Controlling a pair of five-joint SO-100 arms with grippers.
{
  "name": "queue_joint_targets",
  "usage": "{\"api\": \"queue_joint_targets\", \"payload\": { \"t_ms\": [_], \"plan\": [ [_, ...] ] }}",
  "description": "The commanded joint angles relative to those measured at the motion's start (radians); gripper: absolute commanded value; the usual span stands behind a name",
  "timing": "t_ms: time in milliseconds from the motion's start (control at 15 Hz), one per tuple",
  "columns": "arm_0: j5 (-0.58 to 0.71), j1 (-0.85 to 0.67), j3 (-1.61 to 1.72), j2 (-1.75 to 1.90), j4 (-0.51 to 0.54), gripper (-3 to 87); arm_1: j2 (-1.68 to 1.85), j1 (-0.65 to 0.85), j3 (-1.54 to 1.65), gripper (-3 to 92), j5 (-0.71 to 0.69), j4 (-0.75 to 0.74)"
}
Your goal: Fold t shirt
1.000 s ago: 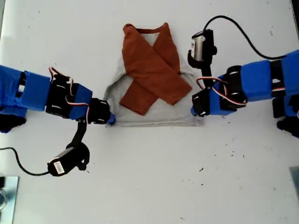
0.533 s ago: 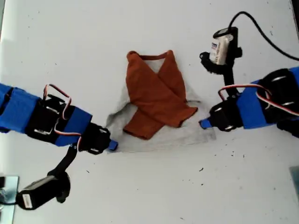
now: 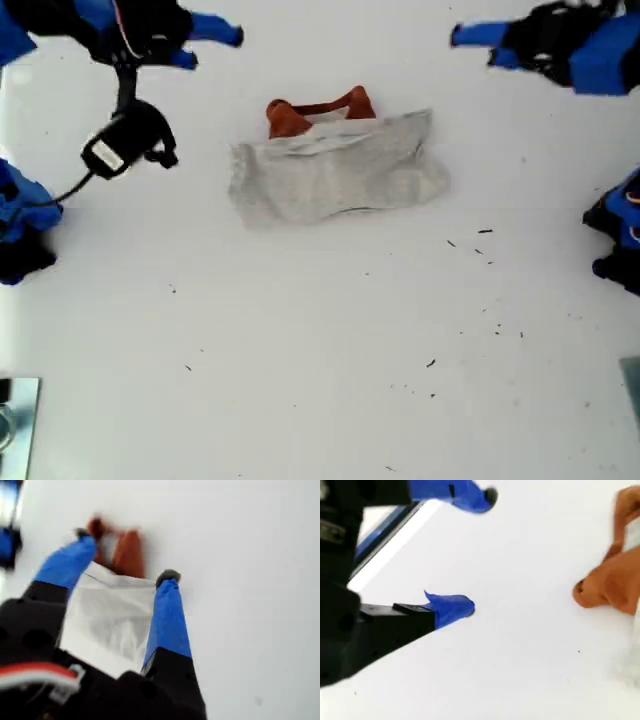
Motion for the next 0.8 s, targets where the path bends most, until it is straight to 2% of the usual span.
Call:
{"api": "queue_joint_targets", "payload": {
  "t_ms": [0,67,133,267,467,533,600,667,733],
  "plan": [
    [-0.06,0.031,0.175,0.164,-0.052,24.3,0.144,0.005,0.078,31.3,-0.023,0.103],
    [-0.11,0.069,0.322,0.279,-0.107,17.8,0.206,-0.061,0.167,31.2,-0.002,0.118],
    [-0.124,0.133,0.462,0.414,-0.163,16.6,0.282,-0.144,0.272,31.2,0.009,0.121],
    [-0.193,0.316,0.684,0.658,-0.199,15.9,0.367,-0.324,0.417,31.2,0.061,0.178],
    [-0.403,0.629,1.014,0.927,-0.319,3.8,0.449,-0.552,0.606,31.2,0.198,0.229],
    [-0.48,0.696,1.135,1.06,-0.325,-0.2,0.512,-0.604,0.667,31.2,0.241,0.253],
    [-0.528,0.733,1.261,1.253,-0.295,-0.2,0.632,-0.63,0.733,31.2,0.291,0.318],
    [-0.566,0.733,1.318,1.497,-0.115,-0.2,0.758,-0.637,0.778,31.1,0.275,0.379],
    [-0.532,0.69,1.313,1.595,0.046,-0.2,0.753,-0.63,0.776,30.9,0.285,0.385]
  ]
}}
